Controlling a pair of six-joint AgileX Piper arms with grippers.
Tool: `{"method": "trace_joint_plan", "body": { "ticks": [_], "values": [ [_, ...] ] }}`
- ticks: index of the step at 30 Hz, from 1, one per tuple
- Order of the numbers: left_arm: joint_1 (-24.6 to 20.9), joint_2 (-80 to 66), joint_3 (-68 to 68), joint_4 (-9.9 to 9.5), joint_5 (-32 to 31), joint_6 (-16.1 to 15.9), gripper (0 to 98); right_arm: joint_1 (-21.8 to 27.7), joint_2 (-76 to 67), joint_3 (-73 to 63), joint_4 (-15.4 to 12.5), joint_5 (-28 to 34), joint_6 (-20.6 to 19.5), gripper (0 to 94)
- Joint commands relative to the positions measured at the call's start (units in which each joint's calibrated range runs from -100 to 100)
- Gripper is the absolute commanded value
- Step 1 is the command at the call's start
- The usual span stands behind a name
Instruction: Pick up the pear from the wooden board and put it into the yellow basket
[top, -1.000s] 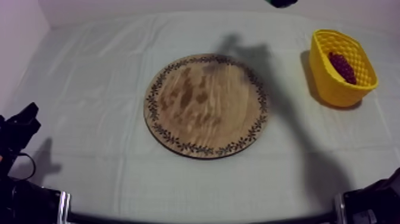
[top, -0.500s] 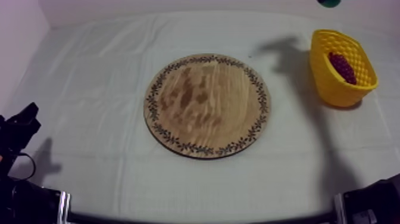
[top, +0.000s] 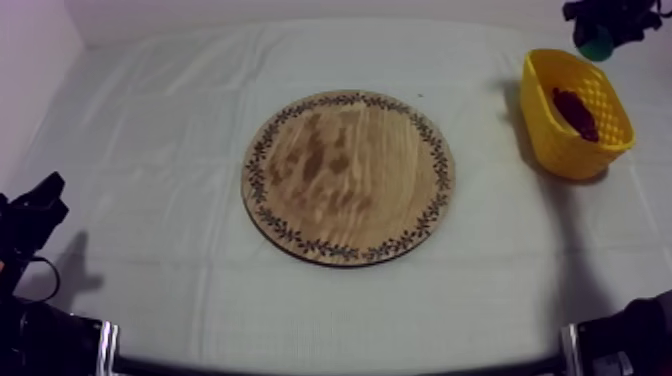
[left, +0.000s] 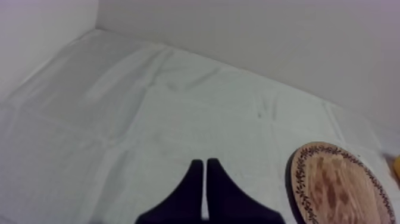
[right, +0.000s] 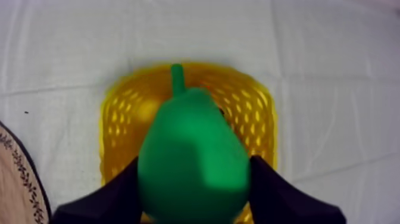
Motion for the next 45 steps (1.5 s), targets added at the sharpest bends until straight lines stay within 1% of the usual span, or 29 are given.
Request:
{"method": "trace_joint_plan", "body": {
  "ticks": [1, 5, 10, 12, 14, 18, 20, 22, 25, 32, 37, 41, 45],
  "values": [
    [0.0, 0.0, 0.0, -0.01, -0.01, 0.0, 0.1, 0.49, 0.02, 3.0, 0.42, 0.11, -1.98, 29.6],
    [0.0, 0.0, 0.0, -0.01, -0.01, 0.0, 0.1, 1.41, 0.66, 6.51, 0.17, -1.24, -2.63, 29.7],
    [0.0, 0.0, 0.0, -0.01, -0.01, 0.0, 0.1, 2.2, 2.79, 10.31, -0.63, -3.66, -2.17, 31.2],
    [0.0, 0.0, 0.0, -0.01, -0.01, 0.0, 0.1, 2.41, 3.95, 10.95, -1.22, -4.17, -1.74, 33.3],
    [0.0, 0.0, 0.0, -0.01, -0.01, 0.0, 0.1, 2.58, 5.16, 11.25, -1.89, -4.52, -1.3, 38.2],
    [0.0, 0.0, 0.0, -0.01, -0.01, 0.0, 0.1, 3.19, 7.44, 11.39, -3.28, -5.78, -0.51, 52.6],
    [0.0, 0.0, 0.0, -0.01, -0.01, 0.0, 0.1, 3.48, 8.31, 11.33, -3.76, -6.72, -0.16, 58.0],
    [0.0, 0.0, 0.0, -0.01, -0.01, 0.0, 0.1, 3.68, 8.97, 11.07, -4.23, -7.48, 0.25, 61.5],
    [0.0, 0.0, 0.0, -0.01, -0.01, 0.0, 0.1, 3.73, 9.41, 10.74, -4.78, -8.14, 0.84, 63.9],
    [0.0, 0.0, 0.0, -0.01, -0.01, 0.0, 0.1, 3.16, 4.06, 12.36, -4.68, -8.45, 2.26, 63.3],
    [0.0, 0.0, 0.0, -0.01, -0.01, 0.0, 0.1, 2.17, -4.95, 15.87, -3.16, -9.38, 2.22, 59.9],
    [0.0, 0.0, 0.0, -0.01, -0.01, 0.0, 0.1, 1.12, -12.97, 19.26, -1.86, -10.08, 1.52, 54.8],
    [0.0, 0.0, 0.0, -0.01, -0.01, 0.0, 0.1, 0.06, -21.23, 24.15, -0.48, -12.48, 1.28, 50.4]
  ]
}}
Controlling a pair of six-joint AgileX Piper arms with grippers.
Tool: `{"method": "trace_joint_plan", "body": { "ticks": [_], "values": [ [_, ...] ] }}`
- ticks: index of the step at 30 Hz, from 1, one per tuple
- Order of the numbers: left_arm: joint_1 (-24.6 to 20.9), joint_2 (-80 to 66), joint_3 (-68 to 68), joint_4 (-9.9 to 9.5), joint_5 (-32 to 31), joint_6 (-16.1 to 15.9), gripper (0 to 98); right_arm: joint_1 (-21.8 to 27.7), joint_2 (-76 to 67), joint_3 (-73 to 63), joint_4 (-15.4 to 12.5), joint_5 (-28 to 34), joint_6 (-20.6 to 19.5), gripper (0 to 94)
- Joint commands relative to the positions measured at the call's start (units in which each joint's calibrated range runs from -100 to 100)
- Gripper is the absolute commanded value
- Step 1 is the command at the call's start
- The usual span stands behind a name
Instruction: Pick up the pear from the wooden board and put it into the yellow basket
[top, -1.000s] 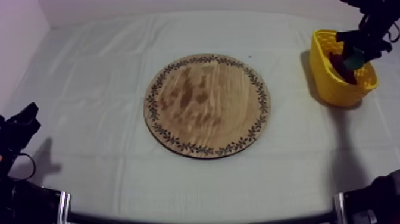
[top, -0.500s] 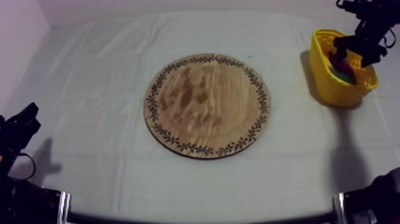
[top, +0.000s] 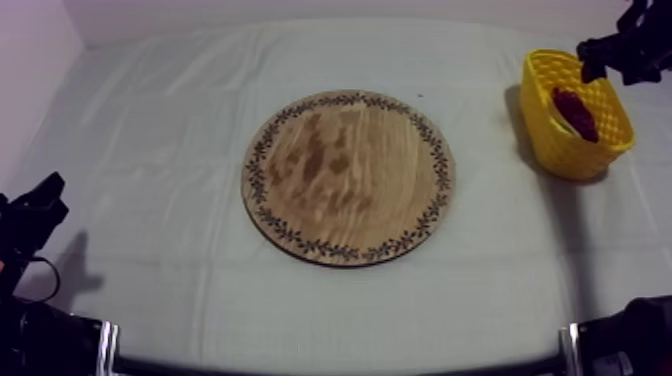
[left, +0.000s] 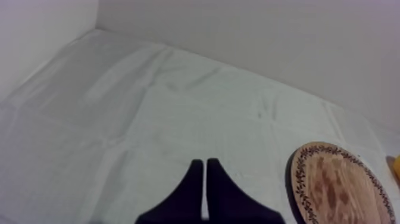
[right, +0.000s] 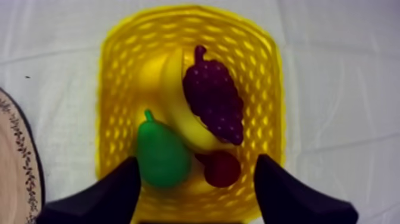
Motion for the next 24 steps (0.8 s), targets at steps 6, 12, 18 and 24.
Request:
{"method": "trace_joint_plan", "body": {
  "ticks": [6, 12, 18, 24],
  "values": [
    [0.0, 0.0, 0.0, -0.01, -0.01, 0.0, 0.1, -1.7, -18.42, 12.77, 2.97, -6.95, -1.65, 42.4],
    [0.0, 0.0, 0.0, -0.01, -0.01, 0.0, 0.1, -2.9, -30.13, 24.02, 4.32, -13.93, -3.14, 31.8],
    [0.0, 0.0, 0.0, -0.01, -0.01, 0.0, 0.1, -3.41, -41.95, 35.11, 2.99, -22.32, -2.46, 21.6],
    [0.0, 0.0, 0.0, -0.01, -0.01, 0.0, 0.1, -3.86, -55.01, 45.38, -1.01, -28.81, 0.09, 10.1]
  ]
}}
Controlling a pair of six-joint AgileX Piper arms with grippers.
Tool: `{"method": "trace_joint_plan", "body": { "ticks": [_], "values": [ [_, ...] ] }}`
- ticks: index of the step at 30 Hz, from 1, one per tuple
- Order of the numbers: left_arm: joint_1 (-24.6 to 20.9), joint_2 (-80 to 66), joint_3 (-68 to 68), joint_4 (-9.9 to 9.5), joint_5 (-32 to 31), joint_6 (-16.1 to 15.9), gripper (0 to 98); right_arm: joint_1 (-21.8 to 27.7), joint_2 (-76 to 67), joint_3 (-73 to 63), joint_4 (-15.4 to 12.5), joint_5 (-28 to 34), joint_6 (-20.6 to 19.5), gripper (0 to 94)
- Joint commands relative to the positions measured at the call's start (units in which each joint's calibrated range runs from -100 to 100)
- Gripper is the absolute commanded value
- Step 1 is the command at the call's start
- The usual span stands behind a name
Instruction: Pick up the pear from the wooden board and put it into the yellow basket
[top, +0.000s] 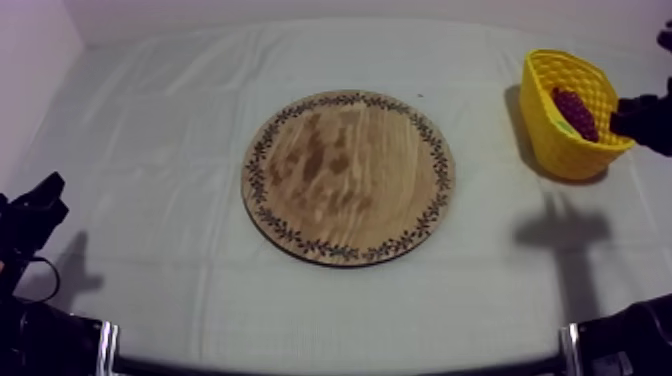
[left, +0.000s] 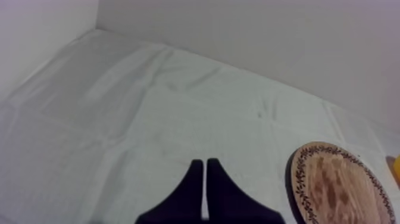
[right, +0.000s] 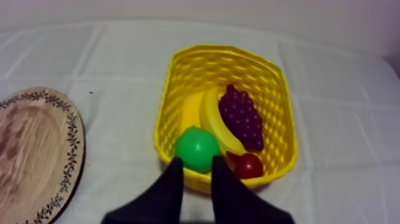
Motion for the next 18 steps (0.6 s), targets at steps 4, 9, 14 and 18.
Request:
{"method": "trace_joint_plan", "body": {
  "ticks": [4, 9, 14, 18],
  "values": [
    [0.0, 0.0, 0.0, -0.01, -0.01, 0.0, 0.1, -0.76, -14.27, 9.86, -4.4, -2.88, 3.7, 6.6],
    [0.0, 0.0, 0.0, -0.01, -0.01, 0.0, 0.1, -1.25, -22.77, 16.4, -8.02, -3.27, 7.22, 4.5],
    [0.0, 0.0, 0.0, -0.01, -0.01, 0.0, 0.1, -1.96, -30.78, 21.34, -10.89, -1.1, 10.09, 1.8],
    [0.0, 0.0, 0.0, -0.01, -0.01, 0.0, 0.1, -2.49, -35.41, 23.15, -13.28, 3.3, 12.39, 0.8]
  ]
}}
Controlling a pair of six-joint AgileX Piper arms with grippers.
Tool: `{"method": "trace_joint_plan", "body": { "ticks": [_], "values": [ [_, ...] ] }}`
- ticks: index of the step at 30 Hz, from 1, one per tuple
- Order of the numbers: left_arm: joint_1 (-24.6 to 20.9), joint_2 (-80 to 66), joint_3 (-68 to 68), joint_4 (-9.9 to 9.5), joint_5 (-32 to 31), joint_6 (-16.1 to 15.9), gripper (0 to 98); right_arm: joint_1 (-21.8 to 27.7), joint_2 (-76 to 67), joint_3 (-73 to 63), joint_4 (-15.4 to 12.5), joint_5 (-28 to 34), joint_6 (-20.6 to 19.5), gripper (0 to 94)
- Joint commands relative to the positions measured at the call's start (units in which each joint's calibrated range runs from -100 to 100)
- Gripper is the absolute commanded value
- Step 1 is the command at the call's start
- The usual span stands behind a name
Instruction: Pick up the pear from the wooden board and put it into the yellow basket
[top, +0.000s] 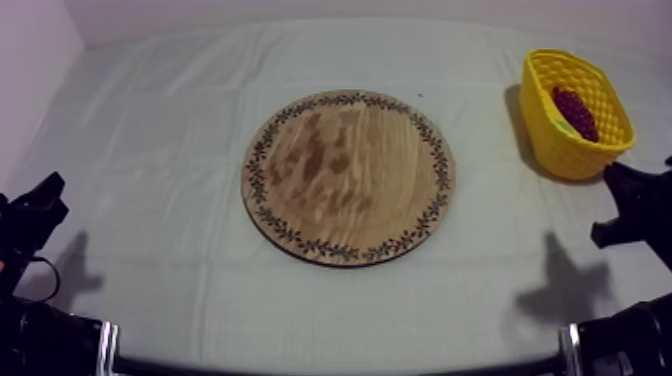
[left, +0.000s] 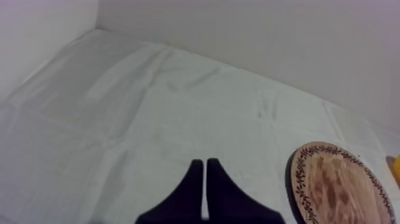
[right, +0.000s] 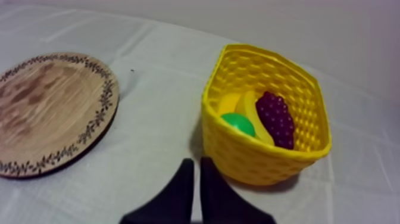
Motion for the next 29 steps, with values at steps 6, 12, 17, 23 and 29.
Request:
{"method": "trace_joint_plan", "body": {
  "ticks": [6, 12, 17, 23, 29],
  "values": [
    [0.0, 0.0, 0.0, -0.01, -0.01, 0.0, 0.1, -0.01, -4.35, 0.84, -2.69, 4.82, 1.97, 0.5],
    [0.0, 0.0, 0.0, -0.01, -0.01, 0.0, 0.1, -0.2, -4.65, 1.39, -2.95, 4.89, 3.89, 1.6],
    [0.0, 0.0, 0.0, -0.01, -0.01, 0.0, 0.1, -0.31, -4.69, 1.46, -3.0, 4.89, 2.15, 0.8],
    [0.0, 0.0, 0.0, -0.01, -0.01, 0.0, 0.1, -0.33, -4.69, 1.47, -3.01, 4.89, 1.17, 0.6],
    [0.0, 0.0, 0.0, -0.01, -0.01, 0.0, 0.1, -0.33, -4.7, 1.47, -3.01, 4.89, 1.08, 0.6]
  ]
}}
